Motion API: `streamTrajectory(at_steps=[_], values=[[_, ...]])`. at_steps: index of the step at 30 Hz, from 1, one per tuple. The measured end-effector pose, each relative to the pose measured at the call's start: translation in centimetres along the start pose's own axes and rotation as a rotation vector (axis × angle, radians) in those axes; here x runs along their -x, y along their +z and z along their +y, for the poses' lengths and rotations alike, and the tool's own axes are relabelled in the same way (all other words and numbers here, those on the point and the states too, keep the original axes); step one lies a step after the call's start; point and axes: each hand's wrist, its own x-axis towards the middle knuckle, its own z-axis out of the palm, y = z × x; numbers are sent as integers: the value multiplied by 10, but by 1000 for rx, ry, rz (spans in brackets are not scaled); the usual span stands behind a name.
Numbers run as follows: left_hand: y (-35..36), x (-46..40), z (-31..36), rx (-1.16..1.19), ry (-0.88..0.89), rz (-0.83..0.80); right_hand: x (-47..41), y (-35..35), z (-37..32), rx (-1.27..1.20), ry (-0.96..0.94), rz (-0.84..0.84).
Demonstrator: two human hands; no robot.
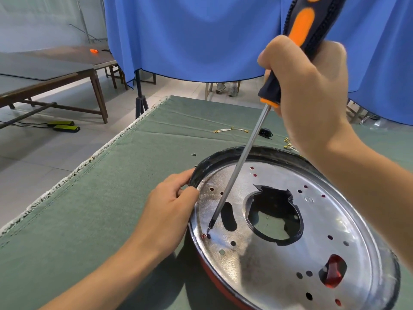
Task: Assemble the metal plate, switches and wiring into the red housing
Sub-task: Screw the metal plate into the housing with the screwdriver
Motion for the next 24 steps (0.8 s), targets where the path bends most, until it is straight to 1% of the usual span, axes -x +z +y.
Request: streamTrajectory(at_steps=[1,2,3,13,24], values=[[0,0,0,2,-2,8,-1,2,-2,-134,66,46],[0,0,0,2,-6,15,0,2,-3,-213,85,52],[0,0,0,-1,-13,18,0,2,-4,-230,102,55],[1,1,2,-1,-35,22,0,0,-14,-213,116,54],[0,1,3,-11,-37,12,2,5,-17,-238,134,9]])
